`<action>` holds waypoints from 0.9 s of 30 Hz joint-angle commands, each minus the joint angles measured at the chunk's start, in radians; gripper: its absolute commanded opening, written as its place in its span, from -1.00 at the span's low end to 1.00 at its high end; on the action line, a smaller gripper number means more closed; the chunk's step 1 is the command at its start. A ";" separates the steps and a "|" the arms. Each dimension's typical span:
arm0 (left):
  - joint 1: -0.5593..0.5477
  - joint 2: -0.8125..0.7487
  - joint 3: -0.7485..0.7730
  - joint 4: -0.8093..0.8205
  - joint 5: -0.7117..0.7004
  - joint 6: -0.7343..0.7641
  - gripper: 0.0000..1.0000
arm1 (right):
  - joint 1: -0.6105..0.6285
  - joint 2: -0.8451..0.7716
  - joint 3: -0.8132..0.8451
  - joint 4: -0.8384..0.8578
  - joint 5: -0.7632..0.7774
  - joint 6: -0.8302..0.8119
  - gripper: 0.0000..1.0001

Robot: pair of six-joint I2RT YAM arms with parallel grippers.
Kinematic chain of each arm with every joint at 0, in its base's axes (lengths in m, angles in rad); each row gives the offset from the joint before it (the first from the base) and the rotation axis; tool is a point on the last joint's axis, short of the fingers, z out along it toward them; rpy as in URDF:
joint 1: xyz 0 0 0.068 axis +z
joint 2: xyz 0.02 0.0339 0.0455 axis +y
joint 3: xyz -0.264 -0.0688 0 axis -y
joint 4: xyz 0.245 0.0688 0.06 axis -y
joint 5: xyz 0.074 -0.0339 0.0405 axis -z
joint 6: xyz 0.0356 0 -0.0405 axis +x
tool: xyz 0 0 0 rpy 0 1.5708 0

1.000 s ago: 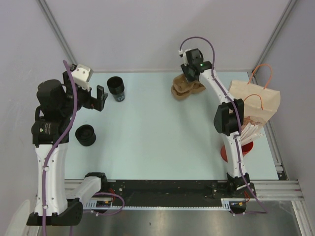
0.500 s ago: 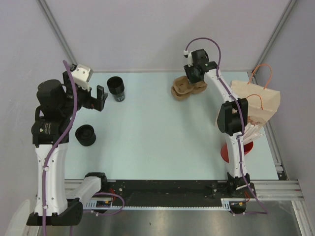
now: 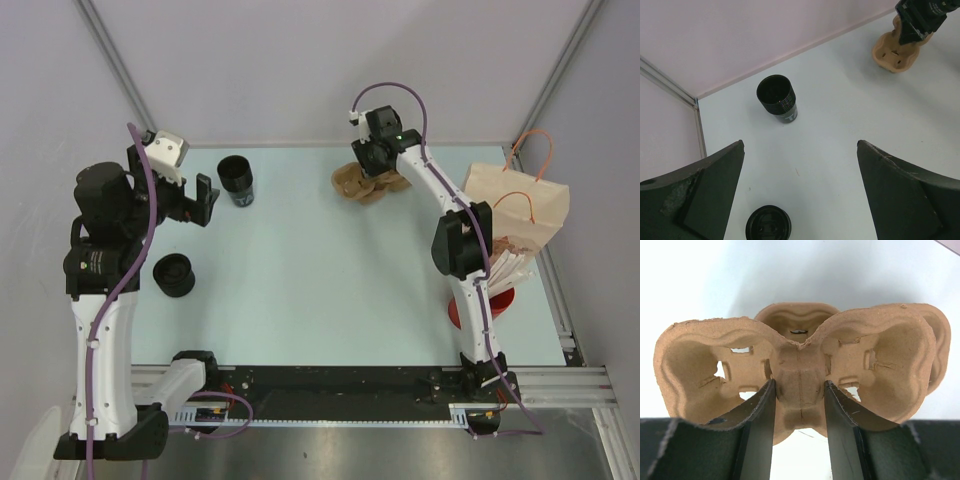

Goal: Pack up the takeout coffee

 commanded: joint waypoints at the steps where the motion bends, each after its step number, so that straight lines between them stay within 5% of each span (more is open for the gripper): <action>1: -0.001 -0.019 -0.010 0.029 0.016 -0.021 0.99 | -0.005 -0.006 0.027 0.000 0.030 -0.013 -0.42; 11: -0.001 -0.017 -0.010 0.030 0.018 -0.023 0.99 | -0.005 0.017 0.018 -0.002 0.044 -0.038 -0.25; 21: -0.001 -0.016 -0.012 0.032 0.021 -0.024 0.99 | -0.007 0.038 0.018 -0.013 0.039 -0.052 0.48; 27: -0.001 -0.016 -0.013 0.032 0.021 -0.023 0.99 | -0.008 0.053 0.024 -0.016 0.037 -0.058 0.57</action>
